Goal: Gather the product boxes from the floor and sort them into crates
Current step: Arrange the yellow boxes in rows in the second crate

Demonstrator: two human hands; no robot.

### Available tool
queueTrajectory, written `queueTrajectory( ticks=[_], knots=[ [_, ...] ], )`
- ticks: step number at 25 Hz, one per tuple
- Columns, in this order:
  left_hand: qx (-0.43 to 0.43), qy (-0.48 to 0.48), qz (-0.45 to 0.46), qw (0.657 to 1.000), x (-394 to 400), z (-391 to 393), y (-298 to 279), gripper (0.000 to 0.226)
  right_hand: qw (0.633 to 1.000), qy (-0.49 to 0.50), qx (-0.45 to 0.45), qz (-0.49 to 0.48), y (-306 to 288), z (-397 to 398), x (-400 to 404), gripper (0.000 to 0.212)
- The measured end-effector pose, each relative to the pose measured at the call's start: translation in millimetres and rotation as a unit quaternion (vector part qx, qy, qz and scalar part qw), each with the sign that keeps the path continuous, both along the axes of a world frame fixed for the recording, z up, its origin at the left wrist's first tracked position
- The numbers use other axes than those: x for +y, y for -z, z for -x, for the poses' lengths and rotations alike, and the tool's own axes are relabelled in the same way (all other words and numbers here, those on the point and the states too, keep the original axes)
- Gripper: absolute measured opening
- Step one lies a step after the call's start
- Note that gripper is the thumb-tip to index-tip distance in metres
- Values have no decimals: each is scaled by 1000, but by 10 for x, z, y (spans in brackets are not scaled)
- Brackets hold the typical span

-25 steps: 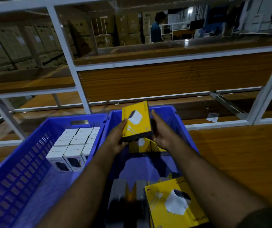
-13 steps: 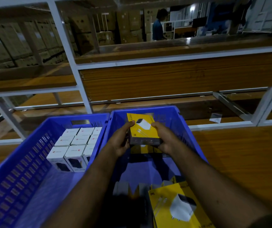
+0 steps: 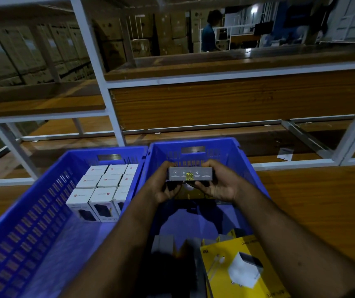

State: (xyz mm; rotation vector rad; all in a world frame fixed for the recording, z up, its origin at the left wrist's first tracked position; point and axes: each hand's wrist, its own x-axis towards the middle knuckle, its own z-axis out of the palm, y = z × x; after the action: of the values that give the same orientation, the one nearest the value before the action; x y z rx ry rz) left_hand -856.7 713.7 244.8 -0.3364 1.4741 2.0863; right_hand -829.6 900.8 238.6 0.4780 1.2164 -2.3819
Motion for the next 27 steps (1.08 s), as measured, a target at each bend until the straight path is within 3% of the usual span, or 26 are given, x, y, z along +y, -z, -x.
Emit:
queueTrajectory(
  ticks=[3,6,9,11,14,15,16,18,19,20,21,24,27],
  knots=[
    [34,9,39,999,12,27,17,15,997,-26,23,-74,-17,-22,-64,21],
    [126,21,113,985,24,53,60,20,954,31,119,-275,85,62,-131,27],
    [244,34,174,953,47,-13,65,34,903,69,220,-362,145,105,-153,38],
    [344,-1,222,912,42,-50,30,37,836,123,286,-452,193,93,-166,36],
    [498,-67,314,805,31,10,32,47,689,204,363,-593,256,66,-203,33],
    [528,-80,321,783,31,13,28,49,691,224,354,-589,306,85,-200,34],
    [549,-88,321,767,34,5,25,51,735,244,320,-546,363,140,-173,33],
    [579,-88,317,746,52,-16,17,53,906,269,167,-280,314,194,-101,17],
    [592,-83,315,737,62,-23,14,52,956,242,94,-133,267,193,-67,18],
    [603,-73,320,727,66,-30,19,51,977,202,47,-42,217,159,-41,25],
    [607,-63,327,721,64,-29,28,51,986,165,36,-16,159,120,-35,31],
    [608,-76,324,721,55,-2,36,59,986,128,106,-22,23,67,-94,31],
    [580,-92,313,746,46,-26,4,76,975,139,169,-26,-18,83,-61,33]
  ],
)
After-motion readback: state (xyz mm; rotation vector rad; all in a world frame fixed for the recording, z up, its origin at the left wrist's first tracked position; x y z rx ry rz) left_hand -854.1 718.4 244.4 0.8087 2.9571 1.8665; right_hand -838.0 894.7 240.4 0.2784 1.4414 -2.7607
